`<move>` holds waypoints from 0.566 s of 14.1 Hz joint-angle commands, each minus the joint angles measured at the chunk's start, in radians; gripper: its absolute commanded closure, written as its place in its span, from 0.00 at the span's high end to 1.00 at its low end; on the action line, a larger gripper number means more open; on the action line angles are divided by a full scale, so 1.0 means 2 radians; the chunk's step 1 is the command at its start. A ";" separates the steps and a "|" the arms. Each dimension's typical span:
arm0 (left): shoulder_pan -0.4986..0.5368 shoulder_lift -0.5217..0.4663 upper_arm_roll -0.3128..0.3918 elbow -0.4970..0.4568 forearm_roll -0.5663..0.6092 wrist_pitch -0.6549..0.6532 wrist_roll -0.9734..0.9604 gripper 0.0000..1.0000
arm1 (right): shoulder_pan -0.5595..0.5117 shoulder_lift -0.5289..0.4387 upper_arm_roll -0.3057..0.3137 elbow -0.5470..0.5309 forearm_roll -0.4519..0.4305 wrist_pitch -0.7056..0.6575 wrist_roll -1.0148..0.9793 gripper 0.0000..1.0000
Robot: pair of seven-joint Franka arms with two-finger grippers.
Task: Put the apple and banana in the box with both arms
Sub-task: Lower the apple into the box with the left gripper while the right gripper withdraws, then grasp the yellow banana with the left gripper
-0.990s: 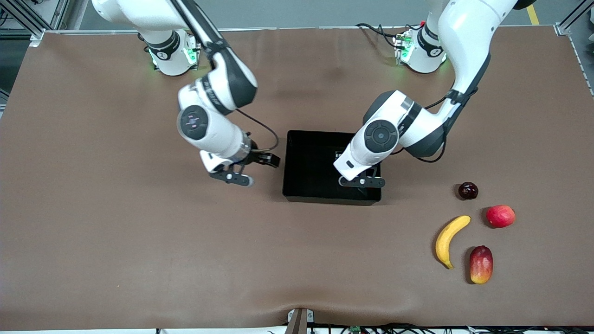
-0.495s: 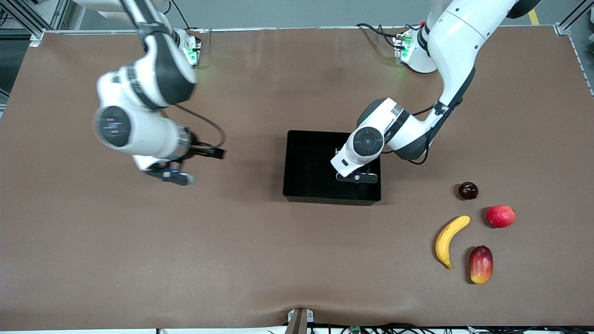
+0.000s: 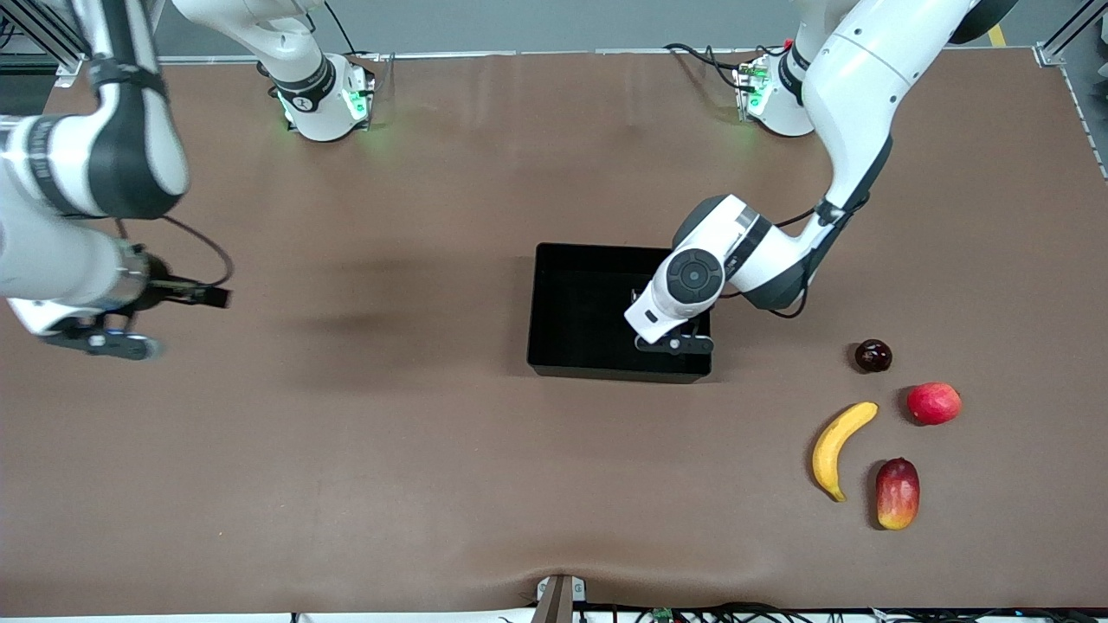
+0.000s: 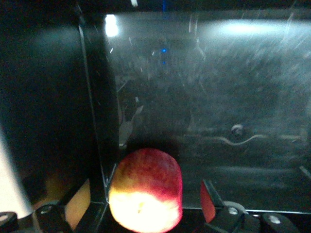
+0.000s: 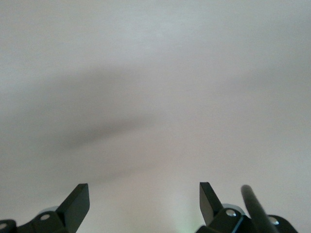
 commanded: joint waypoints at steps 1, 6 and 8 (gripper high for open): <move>0.022 -0.058 -0.002 0.048 0.009 -0.058 -0.007 1.00 | -0.048 0.002 0.012 -0.001 -0.012 0.024 -0.032 1.00; 0.105 -0.057 -0.002 0.113 0.022 -0.119 0.077 1.00 | -0.045 0.003 0.015 0.014 -0.006 0.027 -0.042 1.00; 0.139 -0.028 -0.002 0.114 0.051 -0.091 0.163 1.00 | -0.047 0.003 0.015 0.015 0.002 0.027 -0.044 1.00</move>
